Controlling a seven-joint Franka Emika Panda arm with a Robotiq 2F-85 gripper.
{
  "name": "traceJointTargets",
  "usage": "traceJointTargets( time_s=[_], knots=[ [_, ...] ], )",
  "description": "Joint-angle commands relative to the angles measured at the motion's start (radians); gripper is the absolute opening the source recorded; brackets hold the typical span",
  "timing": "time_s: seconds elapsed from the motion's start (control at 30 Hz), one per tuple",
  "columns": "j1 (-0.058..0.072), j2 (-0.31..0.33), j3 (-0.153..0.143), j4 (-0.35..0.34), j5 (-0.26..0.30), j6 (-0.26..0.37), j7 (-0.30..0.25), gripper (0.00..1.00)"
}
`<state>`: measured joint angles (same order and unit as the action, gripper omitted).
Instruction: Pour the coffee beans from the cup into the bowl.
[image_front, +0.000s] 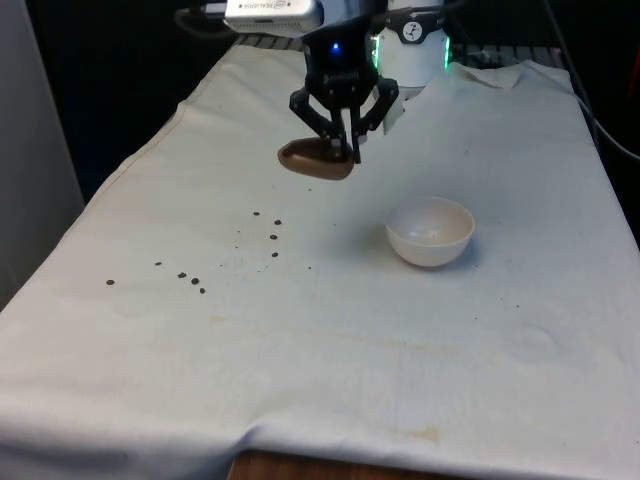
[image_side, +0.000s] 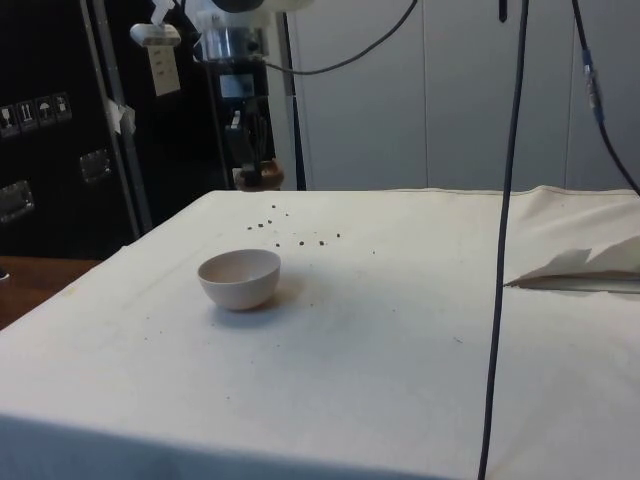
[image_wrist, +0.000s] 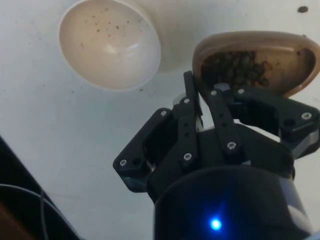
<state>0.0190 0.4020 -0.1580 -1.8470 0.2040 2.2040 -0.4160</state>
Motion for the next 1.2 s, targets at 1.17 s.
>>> traceJointTargets(
  time_s=[1.17],
  knots=[
    [0.002,-0.042,0.058,0.024,0.149,-0.139,-0.018,0.00]
  ],
)
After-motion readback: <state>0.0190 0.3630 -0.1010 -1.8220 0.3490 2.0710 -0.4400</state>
